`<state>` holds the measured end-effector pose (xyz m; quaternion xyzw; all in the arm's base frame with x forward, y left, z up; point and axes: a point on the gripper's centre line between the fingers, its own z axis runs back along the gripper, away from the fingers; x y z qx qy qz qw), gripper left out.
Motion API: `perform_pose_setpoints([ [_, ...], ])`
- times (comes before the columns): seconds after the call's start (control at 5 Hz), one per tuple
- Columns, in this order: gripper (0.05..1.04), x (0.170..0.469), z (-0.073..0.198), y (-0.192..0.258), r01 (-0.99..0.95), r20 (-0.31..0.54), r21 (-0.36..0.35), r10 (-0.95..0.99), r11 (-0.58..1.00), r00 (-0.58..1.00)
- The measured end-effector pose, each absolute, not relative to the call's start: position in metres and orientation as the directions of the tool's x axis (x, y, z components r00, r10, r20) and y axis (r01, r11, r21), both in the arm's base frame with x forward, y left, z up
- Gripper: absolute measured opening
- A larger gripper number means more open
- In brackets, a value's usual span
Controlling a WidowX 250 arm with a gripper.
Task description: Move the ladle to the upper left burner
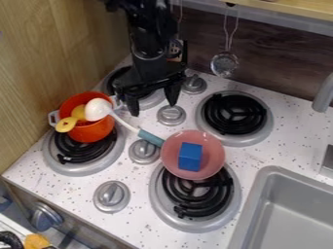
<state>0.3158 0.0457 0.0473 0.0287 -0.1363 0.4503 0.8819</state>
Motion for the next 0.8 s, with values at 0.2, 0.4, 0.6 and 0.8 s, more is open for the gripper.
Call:
perform_pose_setpoints([
  [0.2, 1.000, 0.316, 0.037, 0.045, -0.885, 0.263, 0.005, 0.854, 0.465, 0.450],
  [0.4, 1.000, 0.317, 0.033, 0.046, -0.964, 0.311, -0.030, 0.919, 0.263, 0.242],
  [0.6, 1.000, 0.314, 0.022, 0.049, -0.993, 0.335, -0.044, 0.938, 0.107, 0.086],
  [0.8, 1.000, 0.310, 0.014, 0.049, -0.998, 0.328, -0.062, 0.945, 0.010, -0.011],
])
